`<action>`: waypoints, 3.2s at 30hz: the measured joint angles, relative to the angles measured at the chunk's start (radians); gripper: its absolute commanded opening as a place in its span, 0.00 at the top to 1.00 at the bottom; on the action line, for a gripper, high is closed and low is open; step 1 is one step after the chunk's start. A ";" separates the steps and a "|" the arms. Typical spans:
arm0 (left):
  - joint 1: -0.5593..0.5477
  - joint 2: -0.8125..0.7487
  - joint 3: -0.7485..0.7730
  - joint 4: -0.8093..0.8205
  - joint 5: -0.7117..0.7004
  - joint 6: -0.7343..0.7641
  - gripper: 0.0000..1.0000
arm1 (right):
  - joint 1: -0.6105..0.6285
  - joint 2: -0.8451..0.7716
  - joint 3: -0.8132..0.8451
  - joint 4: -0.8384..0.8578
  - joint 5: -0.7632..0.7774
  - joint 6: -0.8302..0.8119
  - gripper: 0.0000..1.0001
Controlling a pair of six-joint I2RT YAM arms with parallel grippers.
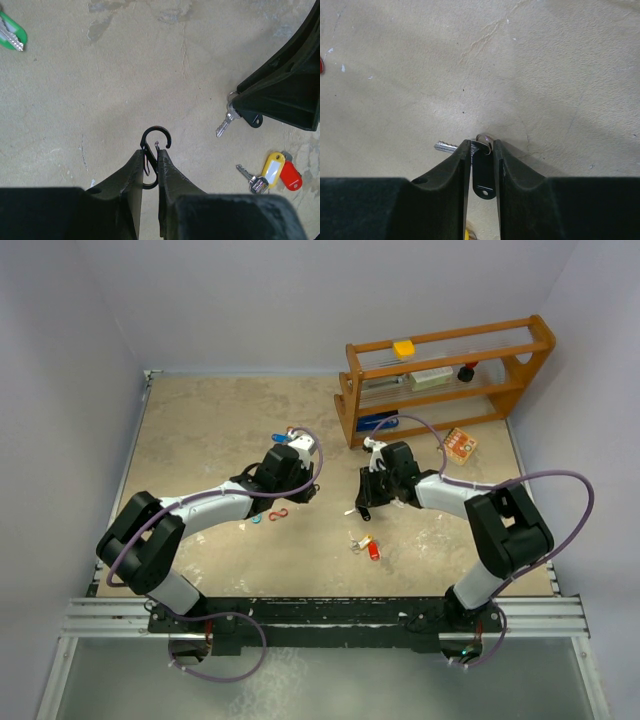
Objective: Put the keys on the keyring
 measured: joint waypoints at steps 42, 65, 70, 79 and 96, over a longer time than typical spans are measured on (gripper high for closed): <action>-0.051 0.051 0.071 0.007 0.058 -0.001 1.00 | 0.014 -0.222 -0.096 0.175 -0.135 -0.165 1.00; -0.092 0.109 0.146 -0.034 0.066 0.007 1.00 | 0.103 -0.224 -0.096 0.182 -0.146 -0.245 1.00; -0.097 0.110 0.148 -0.051 0.070 0.009 1.00 | 0.108 -0.224 -0.096 0.181 -0.138 -0.251 1.00; -0.102 0.113 0.148 -0.063 0.077 0.012 1.00 | 0.108 -0.224 -0.096 0.181 -0.135 -0.259 1.00; -0.104 0.113 0.153 -0.069 0.079 0.015 1.00 | 0.110 -0.223 -0.096 0.181 -0.134 -0.259 1.00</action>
